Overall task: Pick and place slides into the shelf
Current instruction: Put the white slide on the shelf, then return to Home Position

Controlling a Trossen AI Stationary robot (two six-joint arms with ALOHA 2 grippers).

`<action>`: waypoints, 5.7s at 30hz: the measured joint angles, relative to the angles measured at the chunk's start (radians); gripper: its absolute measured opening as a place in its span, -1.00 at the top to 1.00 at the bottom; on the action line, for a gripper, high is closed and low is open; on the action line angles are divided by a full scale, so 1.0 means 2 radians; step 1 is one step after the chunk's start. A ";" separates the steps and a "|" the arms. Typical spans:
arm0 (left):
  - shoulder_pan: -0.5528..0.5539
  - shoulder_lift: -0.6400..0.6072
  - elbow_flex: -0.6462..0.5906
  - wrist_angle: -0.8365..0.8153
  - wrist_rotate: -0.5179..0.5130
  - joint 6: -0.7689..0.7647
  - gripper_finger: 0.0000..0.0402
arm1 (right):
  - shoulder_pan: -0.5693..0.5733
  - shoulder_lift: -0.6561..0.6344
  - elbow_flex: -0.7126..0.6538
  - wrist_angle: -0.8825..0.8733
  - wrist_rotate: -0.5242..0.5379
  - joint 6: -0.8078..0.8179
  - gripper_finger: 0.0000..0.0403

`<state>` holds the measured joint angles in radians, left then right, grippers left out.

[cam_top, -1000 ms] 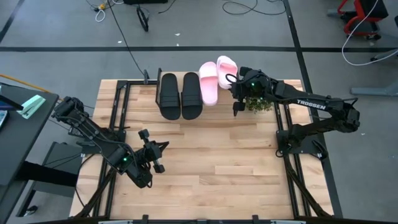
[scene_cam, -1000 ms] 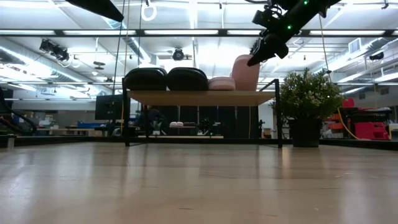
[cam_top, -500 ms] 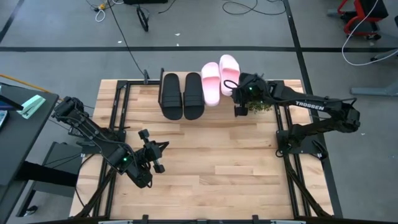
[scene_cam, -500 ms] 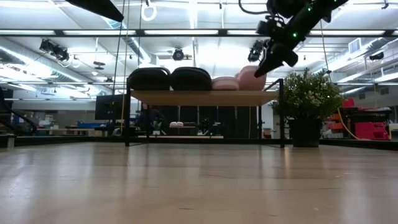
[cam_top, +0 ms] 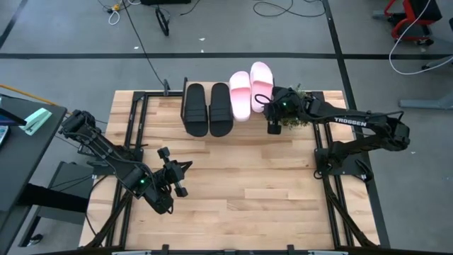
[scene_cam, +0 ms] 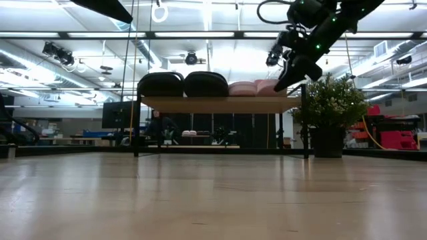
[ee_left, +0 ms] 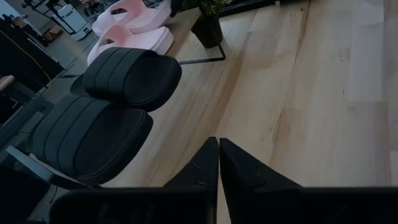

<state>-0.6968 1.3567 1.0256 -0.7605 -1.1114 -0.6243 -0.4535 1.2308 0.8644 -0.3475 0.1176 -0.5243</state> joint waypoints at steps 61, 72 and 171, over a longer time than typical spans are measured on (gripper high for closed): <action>0.000 0.000 0.000 -0.012 -0.001 0.004 0.90 | 0.082 -0.001 0.019 -0.039 0.019 0.022 0.19; 0.000 0.000 0.000 -0.015 -0.010 0.021 0.91 | 0.119 -0.002 0.115 -0.083 0.069 0.044 0.21; 0.387 -0.510 -0.485 0.666 0.549 0.369 0.98 | 0.558 0.000 -0.155 0.151 0.453 0.580 1.00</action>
<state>0.0764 0.3368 0.0555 0.5714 -0.0129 0.1144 0.6628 1.2301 0.5537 -0.0448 1.0237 0.6353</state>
